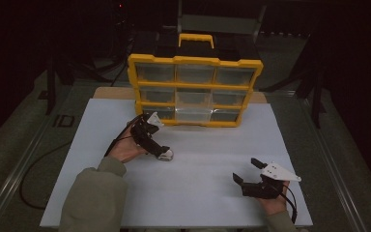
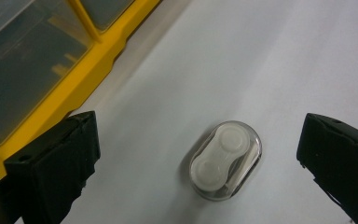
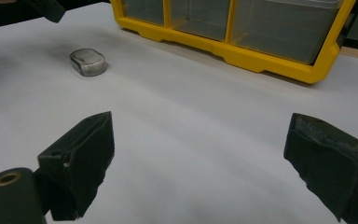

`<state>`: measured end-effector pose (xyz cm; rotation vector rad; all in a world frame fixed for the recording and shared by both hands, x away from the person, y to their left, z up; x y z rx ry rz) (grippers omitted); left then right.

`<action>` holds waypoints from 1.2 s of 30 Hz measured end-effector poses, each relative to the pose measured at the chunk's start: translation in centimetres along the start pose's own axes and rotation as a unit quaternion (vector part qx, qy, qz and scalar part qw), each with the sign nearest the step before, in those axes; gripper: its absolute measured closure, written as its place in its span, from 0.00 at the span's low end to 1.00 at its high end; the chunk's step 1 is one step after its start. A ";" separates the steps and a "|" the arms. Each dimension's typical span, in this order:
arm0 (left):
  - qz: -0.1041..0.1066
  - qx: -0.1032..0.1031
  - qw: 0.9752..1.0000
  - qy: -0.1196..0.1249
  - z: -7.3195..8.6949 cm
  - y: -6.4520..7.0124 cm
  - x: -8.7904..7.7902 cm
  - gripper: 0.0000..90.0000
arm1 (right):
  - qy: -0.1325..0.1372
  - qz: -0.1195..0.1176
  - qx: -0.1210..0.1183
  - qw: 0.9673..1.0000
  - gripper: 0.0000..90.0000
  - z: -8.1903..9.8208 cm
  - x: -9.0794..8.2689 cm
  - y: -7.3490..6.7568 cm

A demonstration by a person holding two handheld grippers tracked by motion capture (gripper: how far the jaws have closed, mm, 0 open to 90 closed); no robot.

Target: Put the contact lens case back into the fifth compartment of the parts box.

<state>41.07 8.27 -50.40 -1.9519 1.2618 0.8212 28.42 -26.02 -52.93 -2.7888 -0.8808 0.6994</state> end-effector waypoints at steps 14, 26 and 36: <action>0.027 0.011 0.999 -0.017 -0.5 0.4 1.5 0.00 | -0.001 -0.003 -0.004 1.000 0.10 0.0 0.1 -0.1; 0.056 0.024 0.997 -0.046 -0.5 1.3 3.4 0.03 | 0.000 -0.006 -0.002 1.000 0.10 0.0 0.1 -0.1; 0.062 0.050 0.993 -0.086 0.2 2.2 4.6 0.14 | 0.002 -0.007 -0.003 1.000 0.10 0.0 0.0 -0.1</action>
Point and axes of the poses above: each handheld gripper's, and its own axes: x roughly forward along the jaws, z roughly out of its underside, y roughly to its right, the point moved 5 cm from there along x, roughly forward along the jaws, and after that the axes turned 15 degrees about x, right-handed, at the moved point
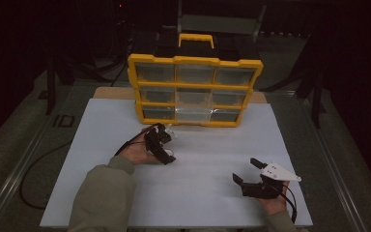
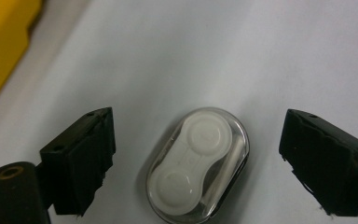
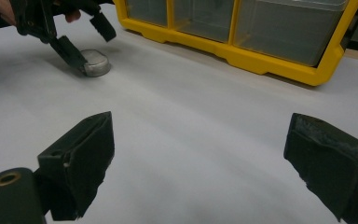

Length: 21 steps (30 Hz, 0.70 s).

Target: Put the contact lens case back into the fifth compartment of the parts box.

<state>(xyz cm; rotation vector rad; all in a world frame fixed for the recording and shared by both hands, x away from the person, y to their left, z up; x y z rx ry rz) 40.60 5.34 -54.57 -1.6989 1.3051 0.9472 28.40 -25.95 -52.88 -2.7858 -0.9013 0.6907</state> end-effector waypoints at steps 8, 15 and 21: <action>0.029 -0.007 1.000 -0.001 1.1 0.0 0.5 0.35 | 0.001 0.000 0.000 1.000 0.10 0.0 0.0 0.1; 0.030 0.002 0.999 -0.010 1.5 0.2 0.5 0.43 | -0.001 0.000 0.001 1.000 0.10 0.0 0.0 0.0; 0.038 0.015 0.999 -0.020 1.7 0.5 0.2 0.54 | -0.002 0.001 0.001 1.000 0.10 0.0 0.1 0.1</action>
Point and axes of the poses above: each handheld gripper's, and its own axes: x roughly forward along the jaws, z roughly out of its underside, y roughly to its right, the point moved 5 cm from there along x, roughly forward along the jaws, and after that the axes turned 15 degrees about x, right-handed, at the moved point
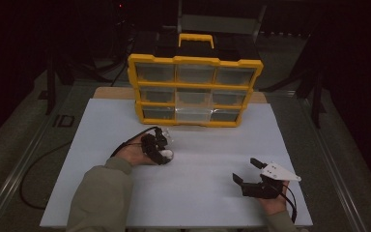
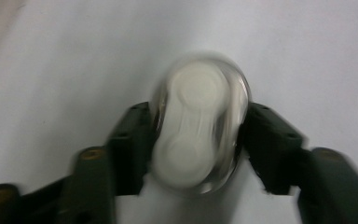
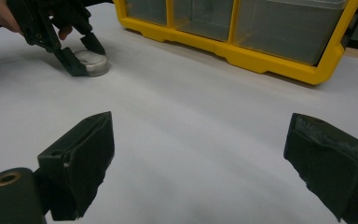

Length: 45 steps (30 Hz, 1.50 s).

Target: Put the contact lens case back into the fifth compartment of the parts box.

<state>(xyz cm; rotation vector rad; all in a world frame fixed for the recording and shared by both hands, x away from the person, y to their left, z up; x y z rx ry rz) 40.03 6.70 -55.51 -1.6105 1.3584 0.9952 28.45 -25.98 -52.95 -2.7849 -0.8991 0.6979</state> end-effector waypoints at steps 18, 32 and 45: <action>0.003 -0.026 0.999 0.019 0.0 -0.3 0.0 0.55 | 0.000 0.001 -0.001 1.000 0.10 0.0 0.1 0.0; -0.003 -0.045 0.998 0.040 -0.3 -0.5 -1.3 0.55 | 0.000 0.002 0.000 1.000 0.10 0.0 0.0 0.0; -0.012 -0.058 0.996 0.061 -0.1 -0.6 -3.7 0.55 | -0.001 0.002 -0.001 1.000 0.10 0.0 0.0 0.0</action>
Point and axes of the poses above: each handheld gripper's, and its own axes: x roughly forward along the jaws, z roughly out of its underside, y roughly to its right, the point moved 5 cm from there along x, roughly forward along the jaws, and after that the axes turned 15 degrees about x, right-handed, at the moved point
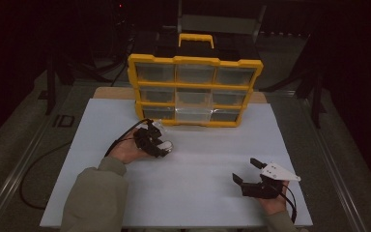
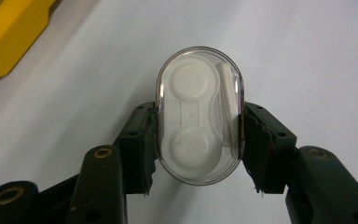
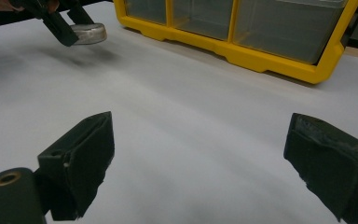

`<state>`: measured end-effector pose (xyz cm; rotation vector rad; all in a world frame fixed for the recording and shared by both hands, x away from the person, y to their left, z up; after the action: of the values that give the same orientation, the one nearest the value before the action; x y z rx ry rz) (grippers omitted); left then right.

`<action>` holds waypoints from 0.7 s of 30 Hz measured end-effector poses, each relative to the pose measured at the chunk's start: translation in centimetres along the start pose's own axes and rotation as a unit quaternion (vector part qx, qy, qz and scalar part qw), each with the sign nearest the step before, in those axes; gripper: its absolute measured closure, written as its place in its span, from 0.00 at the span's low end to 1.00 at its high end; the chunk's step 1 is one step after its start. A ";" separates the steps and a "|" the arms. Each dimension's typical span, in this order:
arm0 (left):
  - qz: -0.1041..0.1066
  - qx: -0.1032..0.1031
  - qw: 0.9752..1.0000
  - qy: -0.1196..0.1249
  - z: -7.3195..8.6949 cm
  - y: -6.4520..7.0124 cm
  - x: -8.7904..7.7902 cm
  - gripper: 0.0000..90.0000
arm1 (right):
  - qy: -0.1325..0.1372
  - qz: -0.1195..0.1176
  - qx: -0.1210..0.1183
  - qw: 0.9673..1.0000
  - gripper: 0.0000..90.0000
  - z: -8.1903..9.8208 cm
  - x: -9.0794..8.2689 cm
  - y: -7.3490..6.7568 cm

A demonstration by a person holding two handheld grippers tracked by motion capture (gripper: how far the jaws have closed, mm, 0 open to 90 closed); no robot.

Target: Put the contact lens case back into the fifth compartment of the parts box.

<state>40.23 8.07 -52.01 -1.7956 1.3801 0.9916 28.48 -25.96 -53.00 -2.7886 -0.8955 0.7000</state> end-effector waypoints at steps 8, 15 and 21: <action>-0.010 -0.008 1.000 0.007 -0.1 -0.2 -1.0 0.55 | 0.000 -0.001 0.000 1.000 0.10 0.0 0.0 0.0; -0.018 -0.006 1.000 0.013 -0.4 -0.3 -2.2 0.55 | -0.001 -0.001 0.000 1.000 0.10 0.0 0.1 0.0; -0.028 -0.006 0.999 0.020 -0.7 -0.5 -2.9 0.55 | -0.001 -0.001 0.001 1.000 0.10 0.0 0.1 0.0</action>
<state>40.35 8.90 -49.13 -1.8612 1.3432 0.9414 28.52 -25.91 -53.08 -2.7861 -0.8979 0.7034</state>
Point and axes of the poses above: each handheld gripper's, and its own axes: x roughly forward along the jaws, z roughly out of its underside, y roughly to its right, the point moved 5 cm from there along x, roughly forward along the jaws, and after that the axes turned 15 degrees about x, right-handed, at the moved point
